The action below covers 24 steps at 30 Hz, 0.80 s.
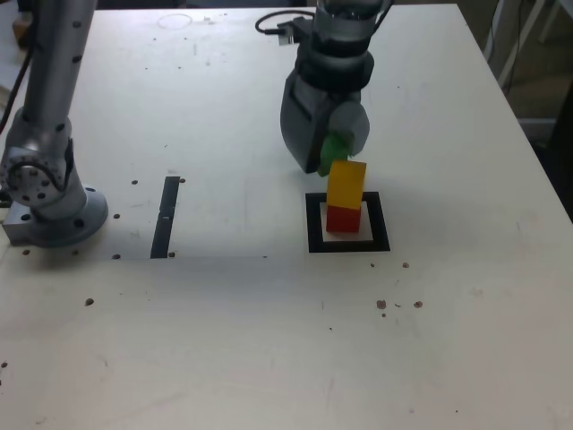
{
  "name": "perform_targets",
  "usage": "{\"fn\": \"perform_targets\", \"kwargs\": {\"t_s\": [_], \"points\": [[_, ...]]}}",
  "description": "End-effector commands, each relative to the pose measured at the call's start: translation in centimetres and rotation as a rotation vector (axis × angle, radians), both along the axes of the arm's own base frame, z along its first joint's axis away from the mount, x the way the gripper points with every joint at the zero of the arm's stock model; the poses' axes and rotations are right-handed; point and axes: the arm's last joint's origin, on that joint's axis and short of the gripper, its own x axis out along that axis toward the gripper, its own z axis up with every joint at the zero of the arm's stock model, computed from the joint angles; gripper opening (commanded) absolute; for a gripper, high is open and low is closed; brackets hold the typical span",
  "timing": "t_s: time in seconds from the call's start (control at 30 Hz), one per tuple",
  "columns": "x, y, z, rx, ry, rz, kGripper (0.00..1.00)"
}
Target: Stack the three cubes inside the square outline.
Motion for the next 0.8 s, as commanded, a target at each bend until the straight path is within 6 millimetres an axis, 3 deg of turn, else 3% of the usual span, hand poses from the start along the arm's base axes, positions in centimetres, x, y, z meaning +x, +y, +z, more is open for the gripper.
{"fn": "perform_targets", "kwargs": {"t_s": [0.0,0.2,0.4,0.53,0.77], "points": [[-0.5,0.5,1.6,0.002,0.028,-0.022,0.19],[-0.9,0.5,5.7,-0.030,0.095,-0.155,0.19],[-1.4,-1.9,9.7,-0.043,0.043,-0.312,0.19],[-2.0,-3.8,10.6,-0.061,0.027,-0.391,0.19],[-1.8,-7.7,10.6,-0.066,0.040,-0.535,0.19]]}}
